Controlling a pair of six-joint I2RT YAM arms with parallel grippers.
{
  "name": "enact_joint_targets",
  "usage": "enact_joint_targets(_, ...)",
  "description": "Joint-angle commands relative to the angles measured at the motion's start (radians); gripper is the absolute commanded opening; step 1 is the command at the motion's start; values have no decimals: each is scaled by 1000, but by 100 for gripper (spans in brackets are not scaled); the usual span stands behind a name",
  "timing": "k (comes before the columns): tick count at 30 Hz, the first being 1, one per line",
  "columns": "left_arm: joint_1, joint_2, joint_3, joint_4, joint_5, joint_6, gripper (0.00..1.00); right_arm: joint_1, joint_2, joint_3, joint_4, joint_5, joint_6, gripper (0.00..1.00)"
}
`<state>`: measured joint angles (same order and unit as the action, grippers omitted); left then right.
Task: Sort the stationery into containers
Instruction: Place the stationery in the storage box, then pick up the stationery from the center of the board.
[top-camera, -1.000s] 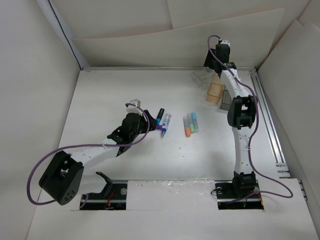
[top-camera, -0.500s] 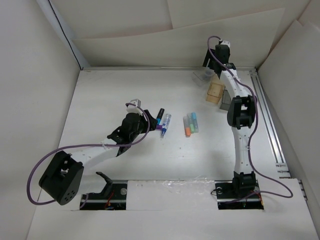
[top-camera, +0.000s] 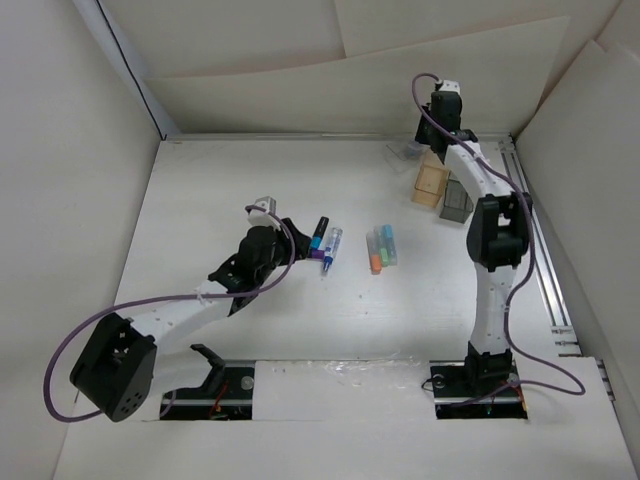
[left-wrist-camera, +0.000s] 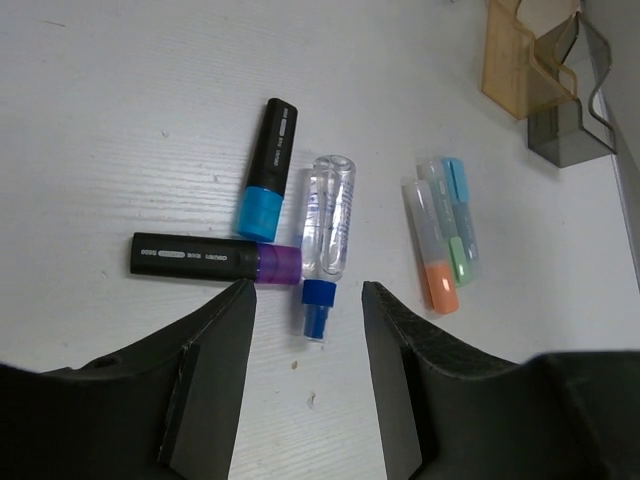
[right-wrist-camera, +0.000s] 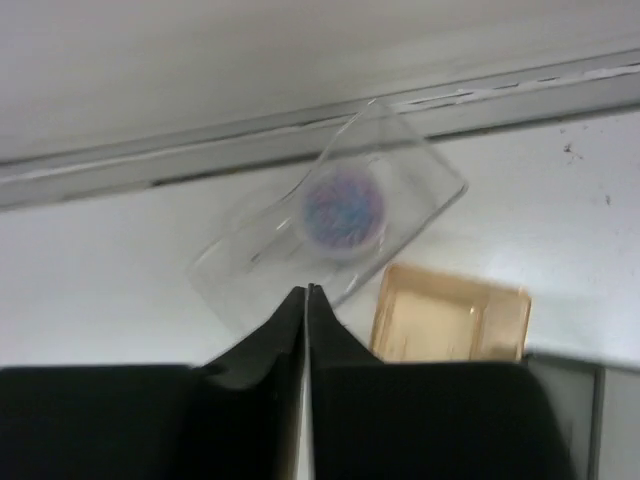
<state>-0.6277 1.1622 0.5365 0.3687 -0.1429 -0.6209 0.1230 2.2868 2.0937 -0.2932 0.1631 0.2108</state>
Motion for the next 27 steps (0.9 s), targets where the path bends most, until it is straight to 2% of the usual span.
enact_joint_targets(1, 2, -29, 26, -45, -55, -34, 43, 96, -248, -160, 121, -40, -24, 0)
enact_joint_targets(3, 11, -38, 26, -66, -76, -48, 42, 162, -324, -329, 140, -82, -8, 0)
enact_joint_targets(7, 11, -58, 17, -106, -86, -66, 41, 300, -481, -550, 140, -93, 2, 1)
enact_joint_targets(9, 11, -68, 17, -122, -96, -66, 39, 360, -519, -624, 140, -76, 28, 27)
enact_joint_targets(10, 11, -97, 5, -122, -96, -66, 39, 374, -538, -680, 128, -100, 48, 43)
enact_joint_targets(11, 11, -107, -13, -122, -96, -66, 39, 383, -568, -707, 127, -129, 62, 68)
enact_joint_targets(13, 11, -127, -26, -113, -107, -66, 39, 415, -596, -759, 118, -169, 85, 80)
enact_joint_targets(17, 11, -151, -35, -88, -97, -43, 41, 515, -619, -851, 100, -123, 121, 82)
enact_joint_targets(20, 11, -151, -46, -65, -67, -33, 41, 572, -550, -851, 78, -97, 159, 82)
enact_joint_targets(25, 11, -142, -66, -36, -14, -33, 41, 581, -482, -816, 134, -108, 219, 82)
enact_joint_targets(27, 11, -154, -78, -25, -4, -33, 41, 581, -455, -791, 134, -90, 229, 79)
